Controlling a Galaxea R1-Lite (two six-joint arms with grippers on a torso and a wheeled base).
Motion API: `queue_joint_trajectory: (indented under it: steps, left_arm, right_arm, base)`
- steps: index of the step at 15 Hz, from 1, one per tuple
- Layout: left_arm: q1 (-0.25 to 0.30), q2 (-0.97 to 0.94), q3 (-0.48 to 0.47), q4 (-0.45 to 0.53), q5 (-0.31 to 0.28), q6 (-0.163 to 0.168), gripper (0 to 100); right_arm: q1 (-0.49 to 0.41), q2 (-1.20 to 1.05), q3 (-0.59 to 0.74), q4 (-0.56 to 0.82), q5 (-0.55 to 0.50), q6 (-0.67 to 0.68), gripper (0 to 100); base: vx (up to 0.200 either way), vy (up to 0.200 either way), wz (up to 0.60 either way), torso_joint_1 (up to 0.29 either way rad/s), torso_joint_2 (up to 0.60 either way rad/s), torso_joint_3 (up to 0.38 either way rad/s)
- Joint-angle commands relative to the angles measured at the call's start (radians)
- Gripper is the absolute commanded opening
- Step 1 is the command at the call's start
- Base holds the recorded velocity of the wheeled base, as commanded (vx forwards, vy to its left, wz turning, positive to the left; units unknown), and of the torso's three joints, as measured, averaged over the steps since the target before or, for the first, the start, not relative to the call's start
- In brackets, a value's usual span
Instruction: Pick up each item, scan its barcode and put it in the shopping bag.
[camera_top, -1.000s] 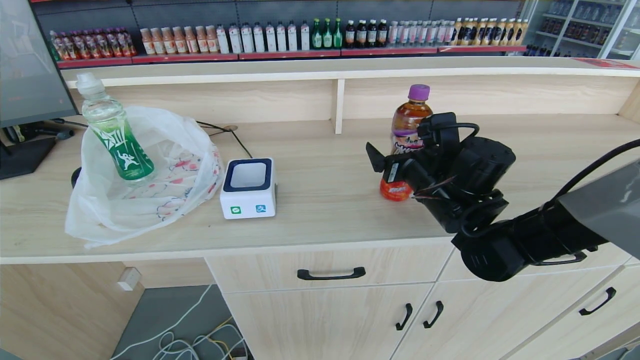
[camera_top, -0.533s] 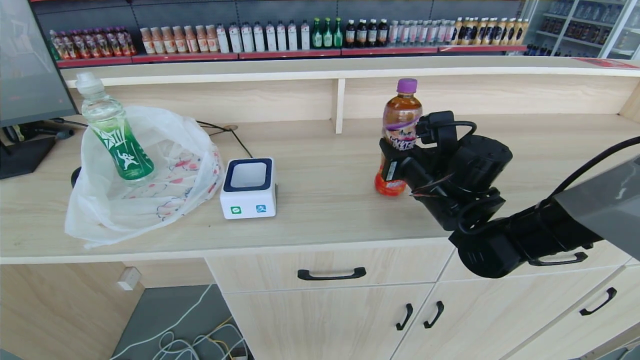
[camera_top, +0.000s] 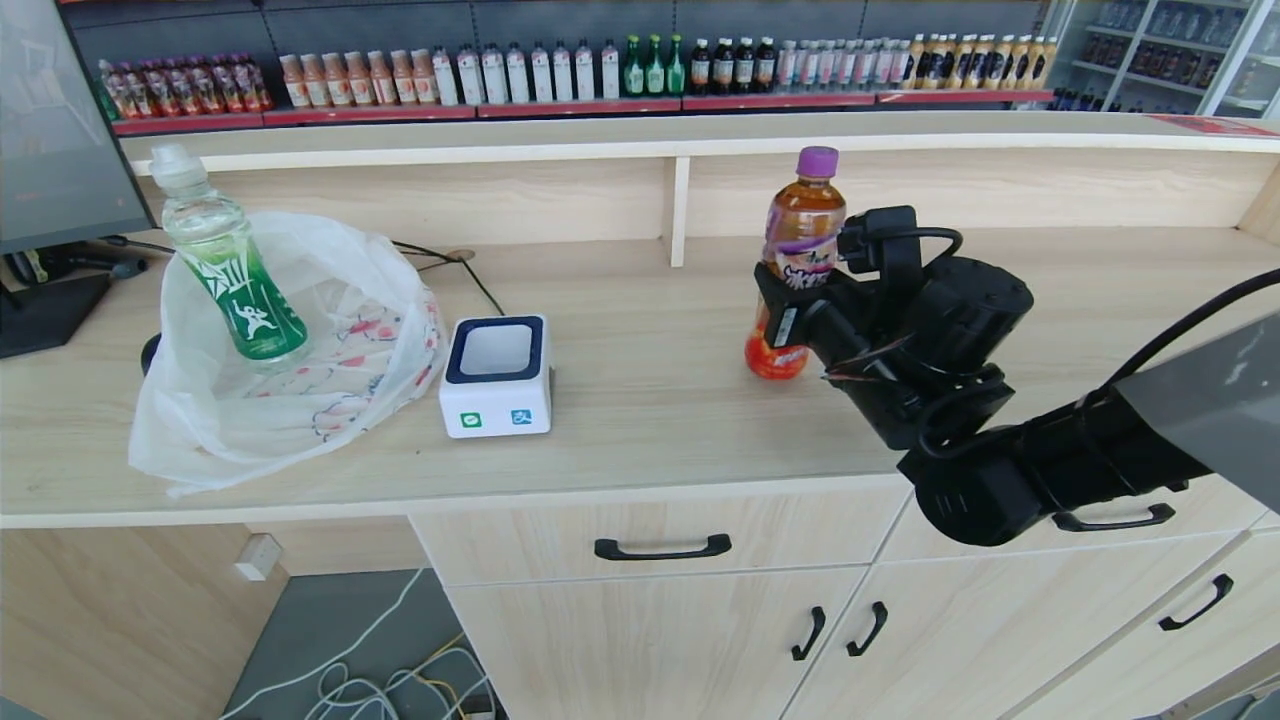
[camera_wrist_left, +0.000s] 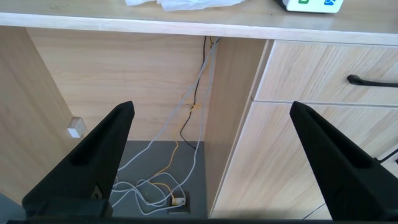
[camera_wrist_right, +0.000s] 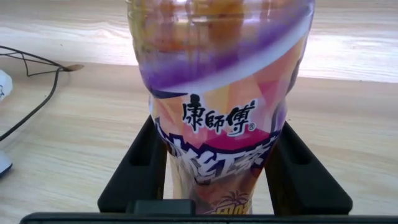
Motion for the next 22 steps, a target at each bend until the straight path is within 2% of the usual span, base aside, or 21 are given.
queue_joint_trajectory:
  steps: [1, 9, 12, 17, 22]
  left_arm:
    - [0.000, 0.000, 0.000, 0.000, 0.002, 0.000, 100]
    - [0.000, 0.000, 0.000, 0.000, 0.002, 0.000, 100]
    - [0.000, 0.000, 0.000, 0.000, 0.002, 0.000, 100]
    - [0.000, 0.000, 0.000, 0.000, 0.000, 0.000, 100]
    - [0.000, 0.000, 0.000, 0.000, 0.002, 0.000, 100]
  right_arm:
    - [0.000, -0.007, -0.004, 0.000, 0.000, 0.000, 0]
    - [0.003, -0.109, 0.007, 0.001, -0.002, -0.004, 0]
    - [0.031, -0.236, 0.126, -0.002, -0.003, -0.007, 0]
    - [0.134, -0.432, 0.376, -0.010, -0.042, -0.035, 0]
    - [0.192, -0.529, 0.559, -0.074, -0.077, -0.061, 0]
  base:
    - [0.000, 0.000, 0.00, 0.000, 0.00, 0.000]
    - [0.000, 0.000, 0.00, 0.000, 0.00, 0.000]
    - [0.000, 0.000, 0.00, 0.000, 0.00, 0.000]
    - [0.000, 0.000, 0.00, 0.000, 0.00, 0.000]
    - [0.000, 0.000, 0.00, 0.000, 0.00, 0.000]
